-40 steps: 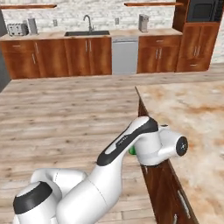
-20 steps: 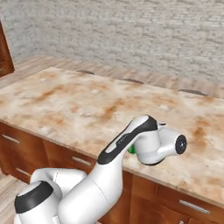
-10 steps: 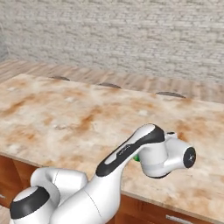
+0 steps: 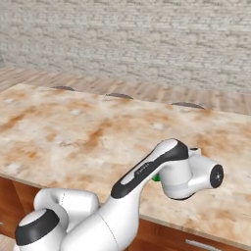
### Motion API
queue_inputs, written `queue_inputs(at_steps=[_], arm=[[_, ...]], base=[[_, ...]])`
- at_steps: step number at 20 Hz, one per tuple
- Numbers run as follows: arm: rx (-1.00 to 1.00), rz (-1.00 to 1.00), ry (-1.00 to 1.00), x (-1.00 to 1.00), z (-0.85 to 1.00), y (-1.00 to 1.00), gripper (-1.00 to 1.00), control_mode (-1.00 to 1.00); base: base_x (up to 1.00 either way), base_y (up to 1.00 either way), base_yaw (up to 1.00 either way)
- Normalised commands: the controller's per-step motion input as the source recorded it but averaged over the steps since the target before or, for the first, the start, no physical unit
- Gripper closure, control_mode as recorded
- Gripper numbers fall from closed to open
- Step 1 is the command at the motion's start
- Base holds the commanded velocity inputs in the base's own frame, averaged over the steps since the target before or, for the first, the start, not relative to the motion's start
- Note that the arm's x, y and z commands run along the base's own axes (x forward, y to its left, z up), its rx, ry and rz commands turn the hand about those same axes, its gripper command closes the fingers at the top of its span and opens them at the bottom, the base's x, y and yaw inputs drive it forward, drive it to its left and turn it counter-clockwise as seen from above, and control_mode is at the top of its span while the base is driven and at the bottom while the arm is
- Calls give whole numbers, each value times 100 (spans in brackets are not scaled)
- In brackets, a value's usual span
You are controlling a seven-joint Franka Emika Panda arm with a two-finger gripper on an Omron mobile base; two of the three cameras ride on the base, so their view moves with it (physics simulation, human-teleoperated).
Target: Move the drinks to the dining counter.
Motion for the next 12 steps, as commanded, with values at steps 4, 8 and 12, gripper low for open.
queue_inputs(at_steps=[4,8,12], arm=[[0,0,0,0,0,0,100,100],[0,0,4,23,0,5,100,-100],[-7,-2,16,58,4,43,100,-100]], base=[[0,0,0],[0,0,0],[0,0,0]])
